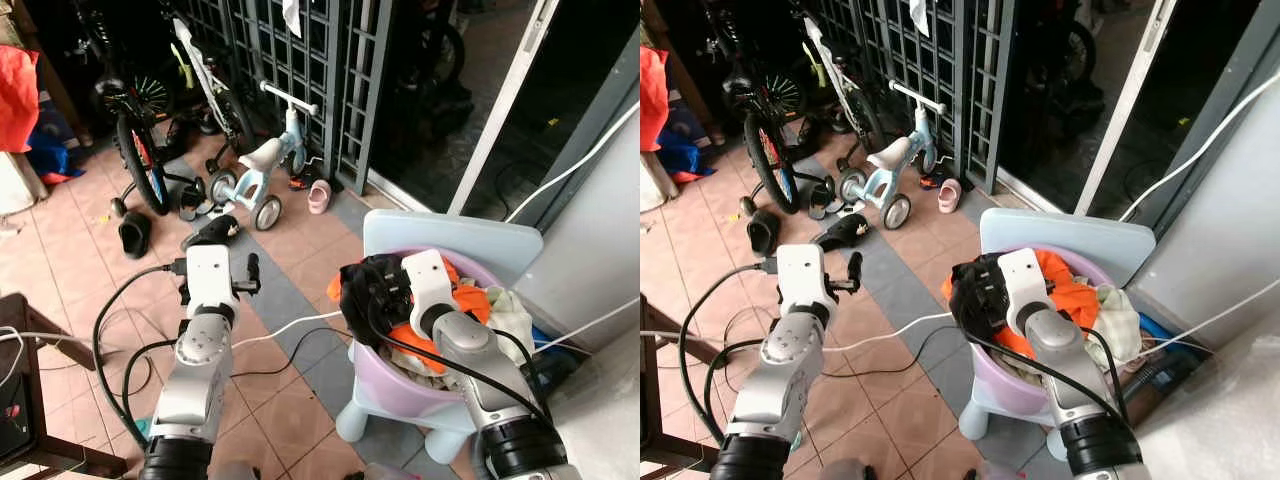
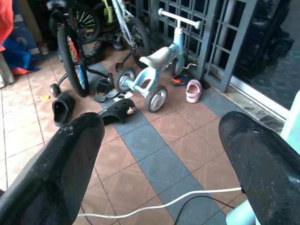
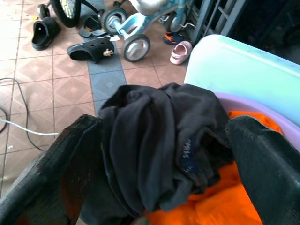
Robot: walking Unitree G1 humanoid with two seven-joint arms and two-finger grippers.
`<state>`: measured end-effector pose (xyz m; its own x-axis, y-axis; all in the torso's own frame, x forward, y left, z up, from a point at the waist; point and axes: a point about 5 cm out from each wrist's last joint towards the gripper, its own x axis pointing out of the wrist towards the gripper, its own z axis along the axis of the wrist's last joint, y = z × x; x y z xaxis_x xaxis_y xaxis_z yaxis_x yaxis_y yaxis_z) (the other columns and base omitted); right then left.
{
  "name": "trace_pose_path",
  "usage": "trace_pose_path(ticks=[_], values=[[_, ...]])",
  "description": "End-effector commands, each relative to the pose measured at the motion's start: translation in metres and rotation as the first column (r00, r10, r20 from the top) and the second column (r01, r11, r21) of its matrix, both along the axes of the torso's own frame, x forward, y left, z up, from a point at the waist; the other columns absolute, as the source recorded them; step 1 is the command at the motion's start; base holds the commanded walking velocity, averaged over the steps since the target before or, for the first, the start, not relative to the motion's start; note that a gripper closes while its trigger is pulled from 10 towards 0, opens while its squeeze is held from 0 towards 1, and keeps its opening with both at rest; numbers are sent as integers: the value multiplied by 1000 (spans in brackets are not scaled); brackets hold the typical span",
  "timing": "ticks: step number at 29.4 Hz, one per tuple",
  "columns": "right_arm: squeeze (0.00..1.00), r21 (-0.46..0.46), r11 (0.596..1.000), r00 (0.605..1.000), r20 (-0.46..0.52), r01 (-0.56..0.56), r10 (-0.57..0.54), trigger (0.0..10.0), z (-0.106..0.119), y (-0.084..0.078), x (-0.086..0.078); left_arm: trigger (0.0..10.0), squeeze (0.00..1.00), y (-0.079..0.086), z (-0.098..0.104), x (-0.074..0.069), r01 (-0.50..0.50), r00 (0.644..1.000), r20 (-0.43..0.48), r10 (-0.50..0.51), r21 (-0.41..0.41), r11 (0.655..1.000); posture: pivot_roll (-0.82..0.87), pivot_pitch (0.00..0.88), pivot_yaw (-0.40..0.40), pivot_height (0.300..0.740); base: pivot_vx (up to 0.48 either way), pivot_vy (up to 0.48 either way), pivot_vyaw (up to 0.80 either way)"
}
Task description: Clothes washing
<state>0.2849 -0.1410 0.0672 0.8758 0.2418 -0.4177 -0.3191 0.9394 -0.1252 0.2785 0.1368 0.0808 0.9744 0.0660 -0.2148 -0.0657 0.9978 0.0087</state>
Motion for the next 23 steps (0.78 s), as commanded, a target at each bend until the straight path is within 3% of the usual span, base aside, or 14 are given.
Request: trace_pose_path(ticks=[1,6,18,23], values=[[0,11,1000,1000,0,-15,15,10000,2,4,1,10000,0,3,0,0,-6,1000,-6,6,10,1000,-44,0,10,740,0,0,0],[0,12,1000,1000,-4,-20,20,10000,2,5,1,10000,0,3,-1,-1,-6,1000,-17,6,4,1000,-44,0,10,740,0,0,0],[0,13,1000,1000,-7,-28,28,10000,1,6,1,10000,0,4,-1,-1,-6,1000,-18,6,15,1000,-43,0,12,740,0,-356,0],[0,15,1000,1000,-10,-27,27,10000,0,6,0,10000,0,4,0,-1,-12,1000,-5,12,10,1000,-44,0,13,740,0,0,0]])
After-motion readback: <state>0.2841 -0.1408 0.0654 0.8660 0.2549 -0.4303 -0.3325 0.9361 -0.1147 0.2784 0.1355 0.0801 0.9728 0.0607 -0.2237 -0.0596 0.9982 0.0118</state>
